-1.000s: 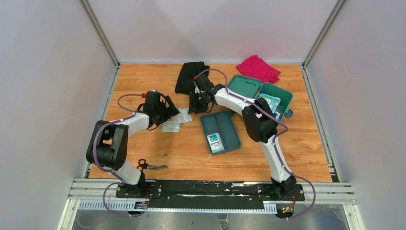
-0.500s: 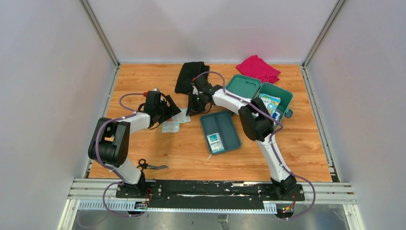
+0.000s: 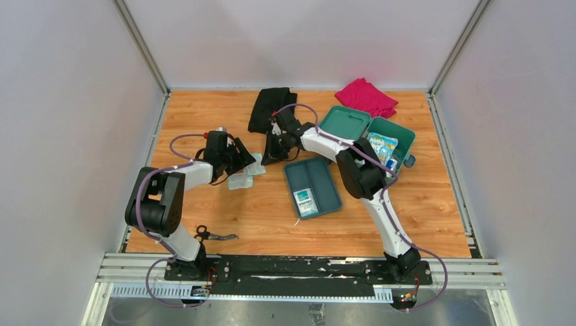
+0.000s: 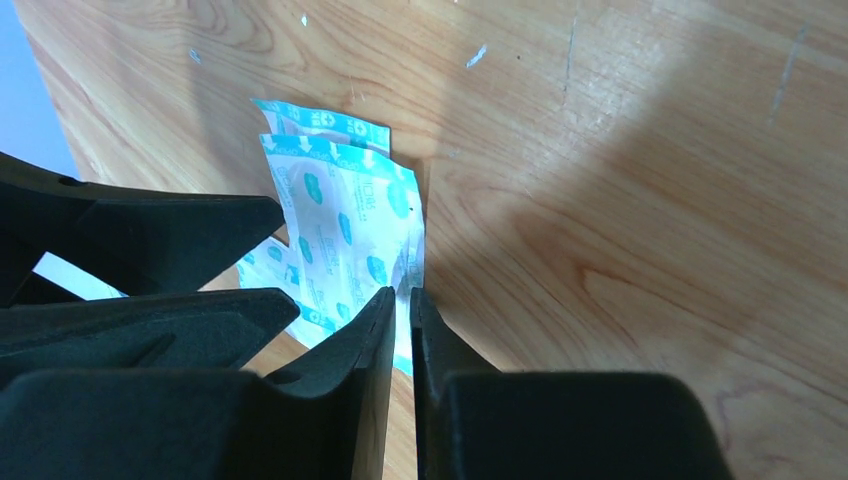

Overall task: Organize the medicine kit
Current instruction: Pick up the medical item at the center of the board.

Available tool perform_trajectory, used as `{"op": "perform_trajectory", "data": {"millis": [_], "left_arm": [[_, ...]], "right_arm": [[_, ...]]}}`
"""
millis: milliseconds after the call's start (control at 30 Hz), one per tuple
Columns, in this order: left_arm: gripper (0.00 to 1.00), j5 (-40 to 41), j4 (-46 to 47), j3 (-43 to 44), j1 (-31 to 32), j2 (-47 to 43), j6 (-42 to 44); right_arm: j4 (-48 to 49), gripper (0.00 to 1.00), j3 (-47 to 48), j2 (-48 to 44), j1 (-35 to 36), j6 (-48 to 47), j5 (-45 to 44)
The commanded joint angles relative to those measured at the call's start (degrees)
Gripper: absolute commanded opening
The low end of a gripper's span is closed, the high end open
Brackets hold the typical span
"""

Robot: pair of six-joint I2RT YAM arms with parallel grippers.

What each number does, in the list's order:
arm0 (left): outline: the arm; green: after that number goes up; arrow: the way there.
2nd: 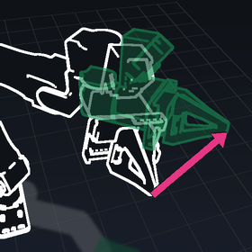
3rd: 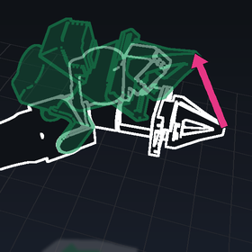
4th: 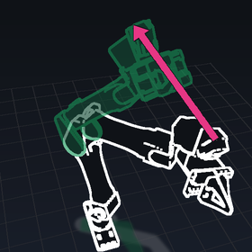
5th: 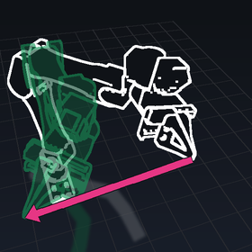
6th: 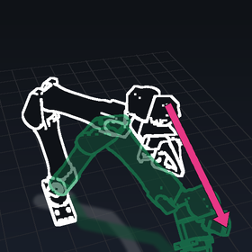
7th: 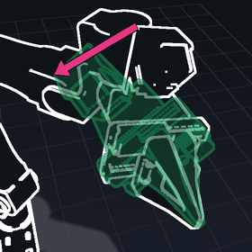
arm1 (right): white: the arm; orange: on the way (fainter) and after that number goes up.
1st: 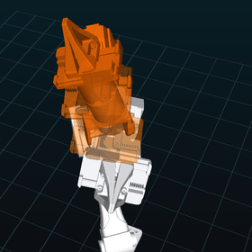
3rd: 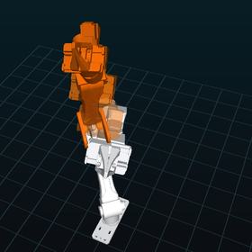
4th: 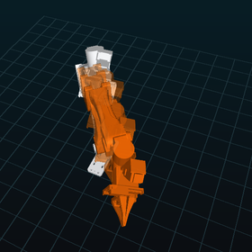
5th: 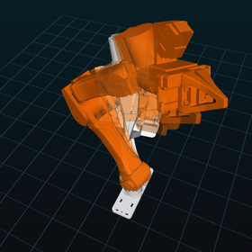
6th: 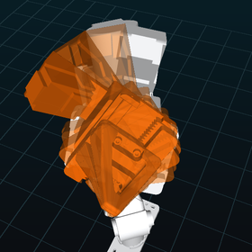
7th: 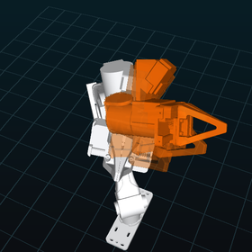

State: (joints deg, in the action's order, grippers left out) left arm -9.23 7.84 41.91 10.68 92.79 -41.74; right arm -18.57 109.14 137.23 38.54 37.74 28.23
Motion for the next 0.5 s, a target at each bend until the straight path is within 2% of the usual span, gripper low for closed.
{"op": "perform_trajectory", "data": {"millis": [0, 200, 467], "left_arm": [[0.62, -1.0, -2.9, -1.9, -0.2, 1.4, 0.9], [0.54, -1.2, -2.8, -1.9, -0.2, 1.5, 0.9], [0.38, -0.5, -2.8, -2.0, -0.2, 1.6, 1.0]], "right_arm": [[1.0, 0.16, 0.8, 2.6, -0.7, 1.6, 1.0], [3.2, 0.14, 0.8, 3.4, -1.1, 2.6, 2.6], [4.1, 0.13, -2.1, 1.7, -1.4, 2.4, 2.2]]}}
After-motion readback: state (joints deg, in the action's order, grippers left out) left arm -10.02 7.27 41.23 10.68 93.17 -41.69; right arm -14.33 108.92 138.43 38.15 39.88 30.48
